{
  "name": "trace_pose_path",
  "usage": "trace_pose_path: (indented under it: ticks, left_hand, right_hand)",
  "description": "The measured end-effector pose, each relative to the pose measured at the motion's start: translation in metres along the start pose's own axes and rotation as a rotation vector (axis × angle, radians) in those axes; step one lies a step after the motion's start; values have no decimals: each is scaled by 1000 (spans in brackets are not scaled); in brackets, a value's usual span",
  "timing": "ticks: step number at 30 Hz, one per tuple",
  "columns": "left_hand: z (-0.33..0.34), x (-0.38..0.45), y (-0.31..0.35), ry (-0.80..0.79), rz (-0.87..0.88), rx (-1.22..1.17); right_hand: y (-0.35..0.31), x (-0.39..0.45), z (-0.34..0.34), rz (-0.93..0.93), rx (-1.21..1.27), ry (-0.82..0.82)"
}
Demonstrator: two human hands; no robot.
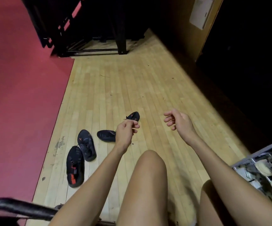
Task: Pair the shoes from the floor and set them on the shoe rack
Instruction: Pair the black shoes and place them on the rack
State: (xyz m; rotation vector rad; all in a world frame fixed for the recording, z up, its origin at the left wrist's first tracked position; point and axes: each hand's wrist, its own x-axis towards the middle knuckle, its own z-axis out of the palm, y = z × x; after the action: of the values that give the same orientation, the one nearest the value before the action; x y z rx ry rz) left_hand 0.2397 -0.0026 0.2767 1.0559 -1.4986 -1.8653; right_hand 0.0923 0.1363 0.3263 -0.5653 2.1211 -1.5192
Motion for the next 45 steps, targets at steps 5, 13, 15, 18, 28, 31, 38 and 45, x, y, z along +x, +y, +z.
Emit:
trace_pose_path:
  ticks: [5, 13, 15, 18, 28, 31, 38, 45]
  left_hand:
    - [-21, 19, -20, 63, -58, -12]
    - [-63, 54, -54, 170, -106, 2]
    - [-69, 62, -62, 214, -139, -12]
    - [-76, 75, -81, 286, -192, -10]
    - [-74, 130, -158, 310, -279, 118]
    - [-80, 136, -178, 338, -340, 98]
    - [-124, 138, -217, 469, -437, 102]
    - [-168, 135, -249, 598, -514, 80]
  right_hand:
    - [17, 22, 37, 41, -47, -88]
    - [47, 60, 97, 98, -98, -211]
    - [58, 70, 109, 119, -101, -234]
    - [73, 85, 127, 146, -118, -258]
    - [132, 136, 174, 268, -218, -343]
    - [151, 143, 184, 315, -225, -385]
    - [187, 147, 217, 356, -256, -497]
    - [208, 143, 275, 393, -298, -625]
